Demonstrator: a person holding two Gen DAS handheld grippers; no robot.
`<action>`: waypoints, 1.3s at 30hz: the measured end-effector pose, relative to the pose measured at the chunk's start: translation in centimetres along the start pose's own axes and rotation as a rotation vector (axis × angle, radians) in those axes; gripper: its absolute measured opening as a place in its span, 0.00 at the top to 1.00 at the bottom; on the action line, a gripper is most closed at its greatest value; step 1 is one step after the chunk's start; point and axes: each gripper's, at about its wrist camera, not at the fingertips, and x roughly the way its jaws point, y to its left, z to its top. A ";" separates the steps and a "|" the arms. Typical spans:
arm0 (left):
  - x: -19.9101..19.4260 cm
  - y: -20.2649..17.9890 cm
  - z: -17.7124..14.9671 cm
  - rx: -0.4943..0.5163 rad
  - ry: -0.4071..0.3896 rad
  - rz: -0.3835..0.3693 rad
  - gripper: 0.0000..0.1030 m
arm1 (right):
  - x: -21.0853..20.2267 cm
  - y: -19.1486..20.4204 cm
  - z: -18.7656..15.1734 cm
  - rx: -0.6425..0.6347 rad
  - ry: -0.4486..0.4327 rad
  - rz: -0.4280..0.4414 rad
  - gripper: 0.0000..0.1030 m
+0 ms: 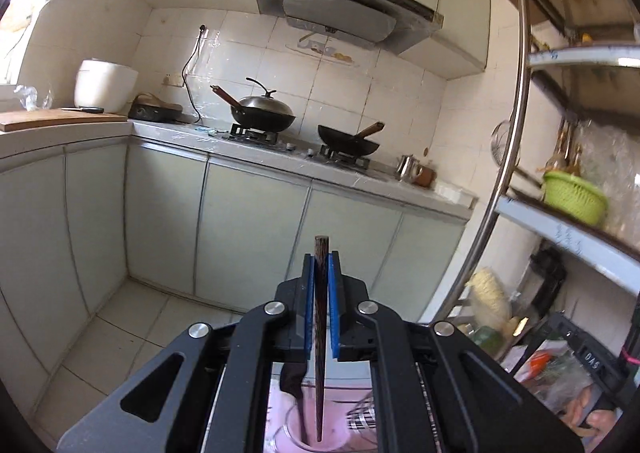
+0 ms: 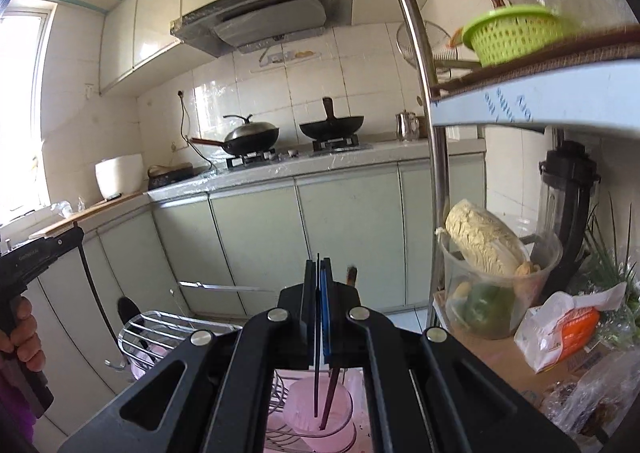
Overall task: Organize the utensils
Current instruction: 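Lift the spoon with the left gripper while the right gripper lifts the chopstick above the pink holder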
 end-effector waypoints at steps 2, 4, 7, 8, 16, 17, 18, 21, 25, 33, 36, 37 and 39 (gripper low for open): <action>0.6 0.1 -1.0 0.012 0.004 0.010 0.94 | 0.7 -0.2 -0.7 0.000 0.020 -0.003 0.98; 1.0 0.3 -1.8 0.017 0.006 0.006 0.95 | 1.3 -0.3 -1.5 0.003 0.036 -0.003 0.98; 1.4 0.7 -3.4 0.015 0.036 -0.001 0.95 | 1.9 -0.6 -2.5 0.015 0.068 -0.002 0.98; 1.5 0.9 -3.8 0.009 0.047 -0.003 0.95 | 1.9 -0.6 -2.8 0.019 0.077 0.000 0.98; 2.1 3.2 -7.8 -0.073 0.175 -0.011 0.95 | 2.2 -1.4 -5.8 0.069 0.142 -0.003 0.98; 2.3 3.5 -8.2 -0.084 0.186 -0.008 0.95 | 2.2 -1.4 -6.1 0.071 0.150 -0.004 0.98; 2.6 3.8 -8.6 -0.096 0.204 -0.002 0.95 | 2.3 -1.4 -6.4 0.072 0.159 -0.005 0.98; 3.3 4.7 -9.3 -0.146 0.252 -0.026 0.95 | 2.7 -1.5 -7.0 0.075 0.186 -0.009 0.98; 3.5 4.4 -9.3 -0.146 0.258 -0.024 0.95 | 3.1 -1.9 -7.8 0.096 0.216 -0.011 0.98; 3.8 4.2 -9.4 -0.139 0.277 -0.020 0.94 | 3.5 -2.3 -8.3 0.117 0.236 -0.004 0.98; 3.7 4.1 -8.7 -0.135 0.278 -0.036 0.95 | 3.3 -2.4 -7.9 0.112 0.231 0.003 0.98; 3.7 4.0 -8.3 -0.129 0.285 -0.043 0.95 | 3.3 -2.5 -7.7 0.111 0.232 0.005 0.98; 3.8 3.8 -7.8 -0.115 0.304 -0.054 0.94 | 3.3 -2.7 -7.3 0.115 0.237 0.013 0.98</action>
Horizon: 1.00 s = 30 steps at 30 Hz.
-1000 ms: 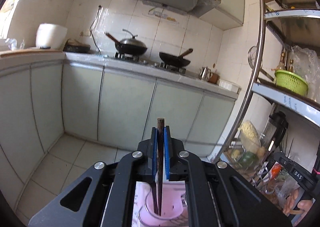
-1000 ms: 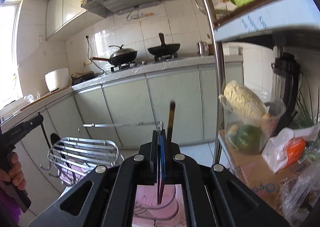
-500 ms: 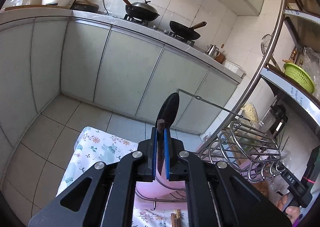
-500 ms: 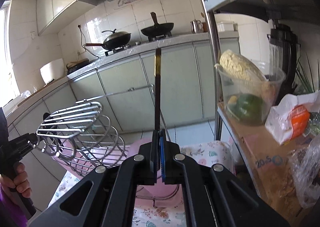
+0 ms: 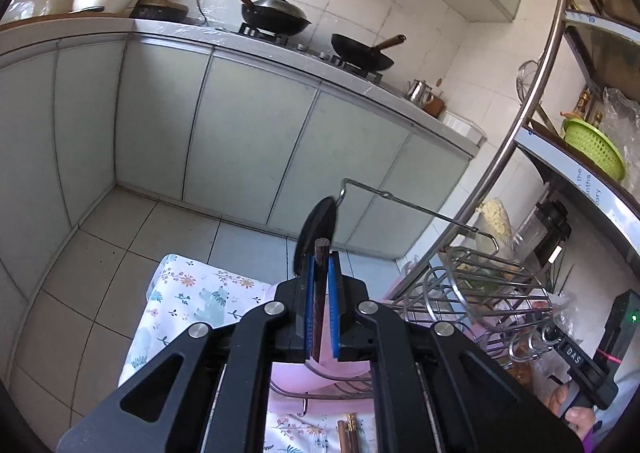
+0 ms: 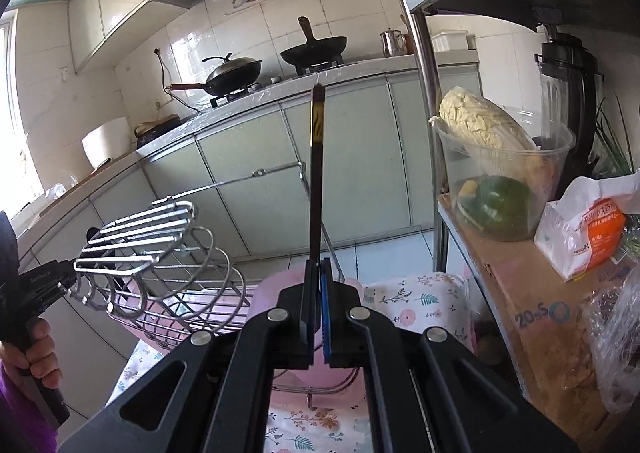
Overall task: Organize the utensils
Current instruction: 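Lift the spoon with the left gripper while the right gripper lifts the chopstick above the pink holder, then lower the spoon into the pink cup and open the left gripper while the right gripper releases the chopstick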
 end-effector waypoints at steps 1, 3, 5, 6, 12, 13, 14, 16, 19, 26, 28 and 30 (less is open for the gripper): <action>0.0 -0.1 0.2 0.008 0.012 -0.005 0.94 | 0.1 -0.1 0.2 0.002 0.008 0.004 0.98; 0.2 -0.3 0.4 0.026 0.028 -0.007 0.95 | 0.4 -0.2 0.5 0.012 0.032 0.016 0.98; 0.8 -0.4 0.1 0.033 0.049 0.003 0.94 | 0.8 -0.3 0.5 0.018 0.057 0.022 0.98; 1.2 -0.4 -0.1 0.029 0.064 0.005 0.94 | 1.2 -0.4 0.3 0.022 0.070 0.022 0.98; 1.3 -0.1 -0.7 -0.005 0.041 0.003 0.94 | 1.2 -0.4 -0.3 0.012 0.064 0.003 0.98; 1.2 0.1 -0.7 -0.022 0.045 -0.004 0.94 | 1.2 -0.3 -0.3 0.013 0.065 0.008 0.97; 1.2 0.3 -0.6 -0.040 0.046 -0.011 0.93 | 1.3 -0.4 -0.4 0.018 0.074 0.017 0.95; 1.2 0.7 -0.5 -0.071 0.045 -0.026 0.91 | 1.5 -0.5 -0.4 0.032 0.084 0.024 0.93; 1.0 0.7 -0.4 -0.086 0.051 -0.036 0.85 | 1.4 -0.4 -0.5 0.039 0.084 0.029 0.77; -0.5 0.0 0.2 -0.053 0.008 -0.011 0.61 | 0.3 -0.1 -0.1 0.035 0.060 0.030 0.73; -1.1 0.1 0.4 -0.062 0.002 -0.012 0.61 | -0.1 0.0 -0.1 0.039 0.057 0.031 0.73; -1.7 0.1 0.5 -0.067 -0.008 -0.010 0.61 | -0.8 0.2 -0.2 0.042 0.049 0.034 0.73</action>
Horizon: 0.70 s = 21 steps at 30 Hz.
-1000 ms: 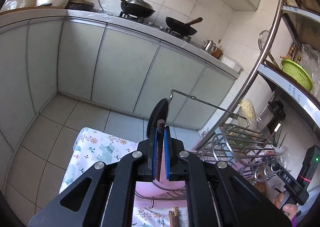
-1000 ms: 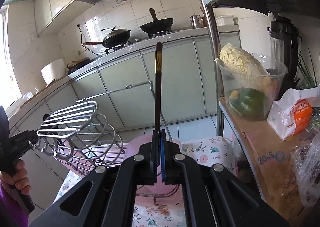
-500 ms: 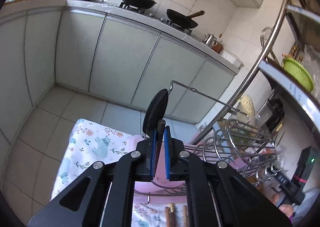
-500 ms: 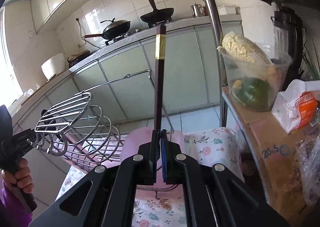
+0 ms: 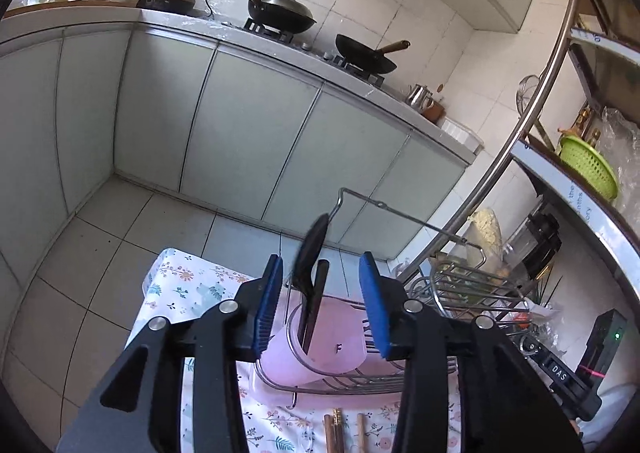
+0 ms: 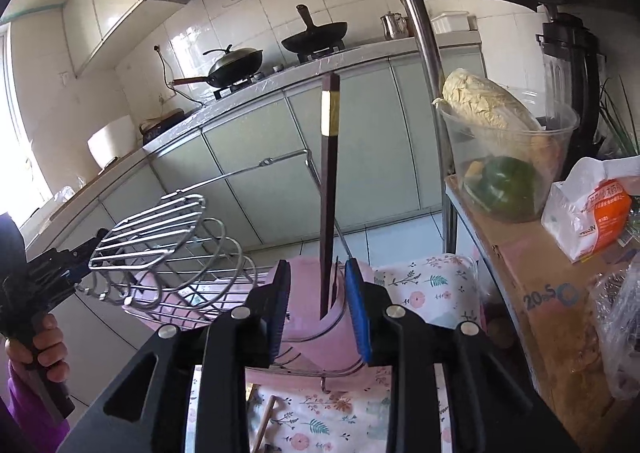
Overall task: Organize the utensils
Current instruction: 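Lower the spoon into the pink cup and open the left gripper while the right gripper releases the chopstick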
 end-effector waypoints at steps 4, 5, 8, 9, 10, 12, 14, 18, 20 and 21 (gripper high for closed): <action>-1.7 0.0 0.0 0.005 -0.016 0.006 0.61 | -1.6 0.3 -0.4 0.005 -0.014 0.021 0.70; -2.1 0.0 -0.1 0.009 -0.017 0.010 0.61 | -2.0 0.4 -0.7 0.009 -0.015 0.033 0.62; -3.0 0.1 -0.7 0.011 -0.011 0.020 0.61 | -2.9 0.8 -1.8 0.017 -0.008 0.070 0.59; -3.1 0.2 -1.0 0.011 -0.004 0.023 0.61 | -3.1 1.0 -2.2 0.015 0.000 0.080 0.59; -3.2 0.2 -1.5 0.011 0.010 0.025 0.61 | -3.2 1.1 -2.7 0.013 0.011 0.087 0.59; -3.3 0.5 -2.5 0.017 0.039 0.031 0.61 | -3.1 1.5 -3.8 -0.003 0.048 0.098 0.59; -2.9 0.5 -3.7 0.029 0.081 0.041 0.61 | -2.8 1.9 -5.3 -0.024 0.085 0.091 0.59; -1.4 0.9 -6.6 0.044 0.182 0.060 0.61 | -1.3 2.2 -8.1 -0.040 0.182 0.089 0.60; -0.5 1.1 -8.4 0.047 0.234 0.065 0.61 | -0.3 1.9 -9.6 -0.015 0.248 0.104 0.64; 0.1 1.2 -9.3 0.050 0.269 0.068 0.61 | 0.2 1.7 -10.2 0.001 0.276 0.112 0.65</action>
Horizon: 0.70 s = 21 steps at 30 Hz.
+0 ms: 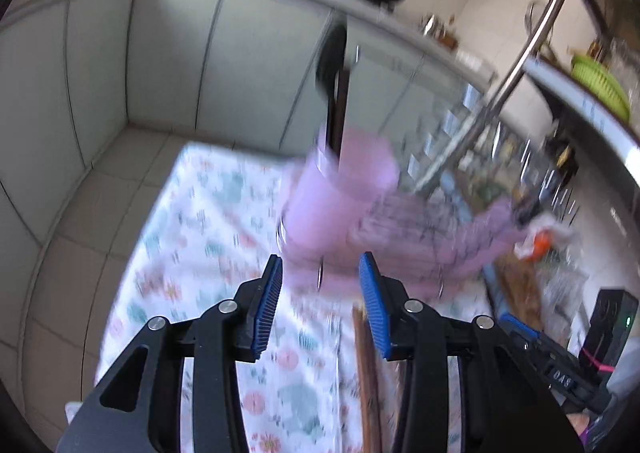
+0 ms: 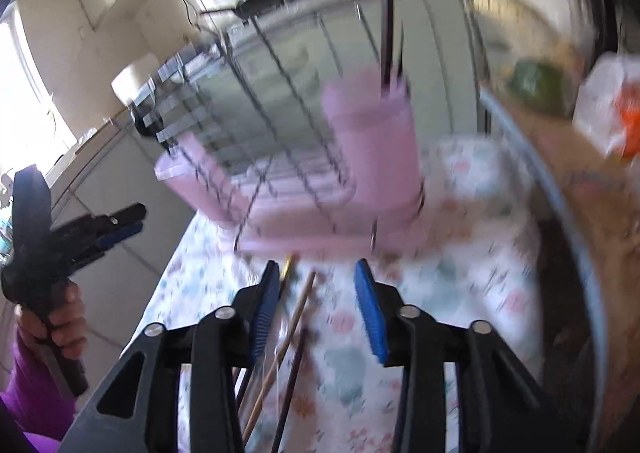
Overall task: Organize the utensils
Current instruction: 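Lower the spoon into the pink cup and open the left gripper while the right gripper releases the chopstick, then grasp a clear plastic utensil with the left gripper while the right gripper reaches toward the wooden chopsticks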
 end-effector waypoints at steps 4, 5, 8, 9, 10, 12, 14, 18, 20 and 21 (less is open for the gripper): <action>3.4 0.1 -3.2 0.017 0.162 0.003 0.61 | 2.3 -1.3 -1.6 0.069 0.114 0.037 0.79; 4.0 0.0 -3.8 0.021 0.190 0.002 0.65 | 2.6 -1.4 -1.8 0.078 0.132 0.044 0.83; 6.1 -0.5 -5.3 0.039 0.278 0.004 0.71 | 3.6 -1.4 -2.5 0.082 0.175 0.066 0.83; 6.6 -0.7 -5.7 0.052 0.302 0.006 0.72 | 3.8 -1.2 -2.7 0.069 0.188 0.076 0.83; 7.0 -1.0 -6.0 0.063 0.315 0.009 0.72 | 4.0 -0.9 -2.8 0.056 0.198 0.085 0.82; 7.8 -1.4 -6.6 0.092 0.339 0.026 0.73 | 4.4 -0.2 -3.2 0.028 0.213 0.107 0.80; 8.7 -1.9 -7.1 0.127 0.361 0.043 0.73 | 4.9 0.4 -3.5 0.005 0.234 0.121 0.79; 9.4 -2.8 -7.6 0.176 0.369 0.081 0.76 | 6.2 1.6 -4.0 -0.012 0.273 0.119 0.77; 9.2 -3.0 -7.8 0.209 0.353 0.120 0.90 | 6.7 2.3 -4.3 -0.035 0.290 0.121 0.76; 9.2 -2.9 -7.8 0.215 0.348 0.132 0.95 | 6.9 2.8 -4.4 -0.046 0.294 0.120 0.75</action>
